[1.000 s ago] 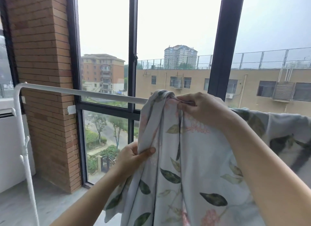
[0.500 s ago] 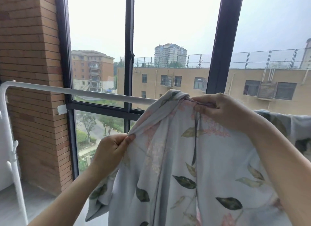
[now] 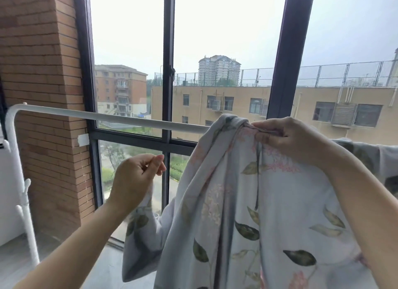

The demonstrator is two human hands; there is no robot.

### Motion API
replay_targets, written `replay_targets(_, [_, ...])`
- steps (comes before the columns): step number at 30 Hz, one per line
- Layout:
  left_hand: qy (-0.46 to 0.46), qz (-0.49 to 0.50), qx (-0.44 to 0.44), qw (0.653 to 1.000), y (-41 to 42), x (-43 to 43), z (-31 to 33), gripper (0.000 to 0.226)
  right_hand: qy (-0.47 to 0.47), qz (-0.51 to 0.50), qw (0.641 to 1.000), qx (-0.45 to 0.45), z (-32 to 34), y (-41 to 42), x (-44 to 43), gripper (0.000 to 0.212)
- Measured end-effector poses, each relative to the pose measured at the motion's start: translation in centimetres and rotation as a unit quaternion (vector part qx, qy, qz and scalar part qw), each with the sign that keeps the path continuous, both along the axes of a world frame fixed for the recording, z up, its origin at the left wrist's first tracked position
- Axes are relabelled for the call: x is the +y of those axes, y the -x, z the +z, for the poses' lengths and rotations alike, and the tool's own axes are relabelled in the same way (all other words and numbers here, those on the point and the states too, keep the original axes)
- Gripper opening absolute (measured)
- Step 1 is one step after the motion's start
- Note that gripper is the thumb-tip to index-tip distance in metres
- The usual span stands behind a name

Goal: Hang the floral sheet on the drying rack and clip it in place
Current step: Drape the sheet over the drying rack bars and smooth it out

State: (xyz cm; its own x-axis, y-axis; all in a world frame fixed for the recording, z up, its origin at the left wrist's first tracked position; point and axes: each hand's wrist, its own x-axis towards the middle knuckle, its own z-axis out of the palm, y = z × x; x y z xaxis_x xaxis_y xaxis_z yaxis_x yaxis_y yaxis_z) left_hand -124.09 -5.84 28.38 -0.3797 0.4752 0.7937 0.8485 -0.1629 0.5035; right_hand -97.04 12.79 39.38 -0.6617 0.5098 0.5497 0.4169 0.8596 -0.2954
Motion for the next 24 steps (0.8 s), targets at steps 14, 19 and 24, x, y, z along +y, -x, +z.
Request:
replay_targets(14, [0.123,-0.14,-0.197,0.963,-8.5,2.8,-4.0,0.022,0.003,0.018,1.0,-0.014,0.0,-0.6,-0.1,0.036])
replay_targets(19, [-0.016,-0.127,-0.127,0.984,-8.5,-0.8,-2.5,0.059,0.01,0.022,1.0,-0.014,0.3,-0.2,0.1,0.041])
replay_targets(24, [0.004,-0.131,-0.142,0.981,-7.2,-2.1,-0.1,0.073,-0.001,0.019,1.0,-0.014,0.4,0.2,-0.3,0.045])
